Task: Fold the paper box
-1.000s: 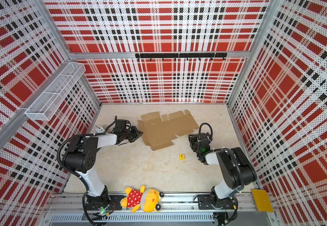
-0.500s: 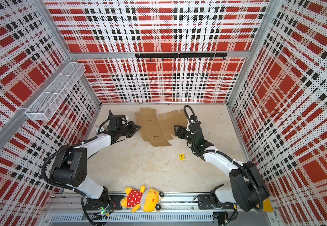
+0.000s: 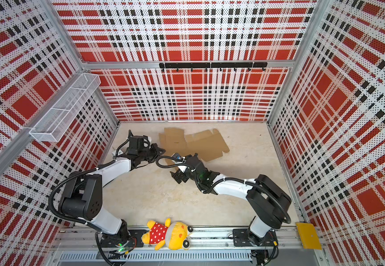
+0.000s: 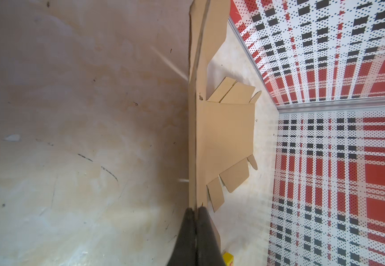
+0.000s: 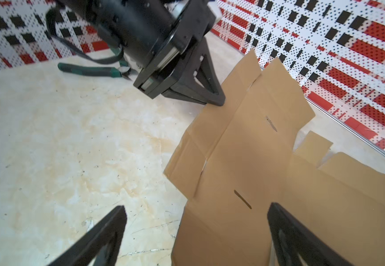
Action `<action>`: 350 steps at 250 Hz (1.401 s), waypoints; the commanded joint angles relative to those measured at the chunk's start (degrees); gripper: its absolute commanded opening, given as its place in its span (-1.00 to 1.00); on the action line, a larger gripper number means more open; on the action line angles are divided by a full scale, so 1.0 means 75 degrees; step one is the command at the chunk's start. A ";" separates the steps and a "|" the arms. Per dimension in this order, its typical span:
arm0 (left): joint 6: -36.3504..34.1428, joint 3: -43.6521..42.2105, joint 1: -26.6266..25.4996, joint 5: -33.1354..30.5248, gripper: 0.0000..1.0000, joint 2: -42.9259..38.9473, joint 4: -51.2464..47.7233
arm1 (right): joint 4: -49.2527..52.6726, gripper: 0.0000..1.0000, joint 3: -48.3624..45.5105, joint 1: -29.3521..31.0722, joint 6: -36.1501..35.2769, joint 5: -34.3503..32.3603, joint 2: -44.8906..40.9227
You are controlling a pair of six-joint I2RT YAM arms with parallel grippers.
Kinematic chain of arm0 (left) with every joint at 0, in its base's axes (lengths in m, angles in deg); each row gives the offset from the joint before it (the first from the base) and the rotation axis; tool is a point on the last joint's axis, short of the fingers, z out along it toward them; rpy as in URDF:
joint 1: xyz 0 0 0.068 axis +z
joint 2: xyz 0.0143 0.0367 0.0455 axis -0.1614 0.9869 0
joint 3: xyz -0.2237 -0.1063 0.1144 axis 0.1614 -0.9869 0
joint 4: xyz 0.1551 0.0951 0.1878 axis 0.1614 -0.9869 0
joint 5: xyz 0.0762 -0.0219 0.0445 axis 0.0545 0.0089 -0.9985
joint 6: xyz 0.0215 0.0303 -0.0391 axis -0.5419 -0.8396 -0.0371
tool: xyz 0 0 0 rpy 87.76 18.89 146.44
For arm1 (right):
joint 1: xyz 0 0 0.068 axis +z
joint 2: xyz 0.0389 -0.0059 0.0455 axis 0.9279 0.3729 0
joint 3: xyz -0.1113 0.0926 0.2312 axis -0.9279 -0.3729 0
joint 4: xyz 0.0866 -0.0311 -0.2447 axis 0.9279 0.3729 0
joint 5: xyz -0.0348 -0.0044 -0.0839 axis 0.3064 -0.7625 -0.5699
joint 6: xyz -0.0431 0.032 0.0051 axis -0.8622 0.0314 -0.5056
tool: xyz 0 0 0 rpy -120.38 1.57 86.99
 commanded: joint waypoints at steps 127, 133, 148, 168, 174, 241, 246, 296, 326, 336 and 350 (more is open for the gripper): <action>-0.0090 0.0149 -0.0105 -0.0132 -0.92 -0.0183 -0.0007 | -0.0688 0.96 0.1001 0.0065 -0.1054 -0.1752 0.1268; -0.0096 0.0130 -0.0122 -0.0136 -0.92 -0.0167 -0.0001 | -0.0727 0.96 0.0975 0.0064 -0.1057 -0.1820 0.1264; -0.0102 0.0117 -0.0132 -0.0164 -0.92 -0.0136 0.0015 | -0.0979 0.97 0.0872 0.0055 -0.1043 -0.1960 0.1228; -0.0108 0.0131 -0.0133 -0.0181 -0.92 -0.0129 0.0017 | -0.1085 0.98 0.0837 0.0017 -0.0973 -0.2108 0.1161; -0.0102 0.0137 -0.0131 -0.0155 -0.92 -0.0136 0.0011 | -0.1039 0.98 0.0860 0.0008 -0.0961 -0.2142 0.1134; -0.0115 0.0165 -0.0177 -0.0125 -0.91 -0.0175 0.0017 | -0.1000 1.00 0.1011 -0.0112 -0.1032 -0.2256 0.1178; -0.0137 0.0162 -0.0189 -0.0111 -0.91 -0.0187 0.0017 | -0.1054 1.00 0.1010 -0.0116 -0.1031 -0.2257 0.1186; -0.0152 0.0135 -0.0220 -0.0142 -0.91 -0.0197 0.0017 | -0.1313 1.00 0.1218 -0.0333 -0.0756 -0.2159 0.1444; -0.0195 0.0104 -0.0250 -0.0175 -0.91 -0.0212 0.0028 | -0.1327 1.00 0.1459 -0.0330 -0.0906 -0.1851 0.1699; -0.0207 0.0098 -0.0249 -0.0216 -0.91 -0.0200 0.0028 | -0.1283 1.00 0.1568 -0.0339 -0.0925 -0.1814 0.1812; -0.0208 0.0104 -0.0254 -0.0220 -0.92 -0.0219 0.0028 | -0.1243 0.99 0.1699 -0.0335 -0.0902 -0.1800 0.1918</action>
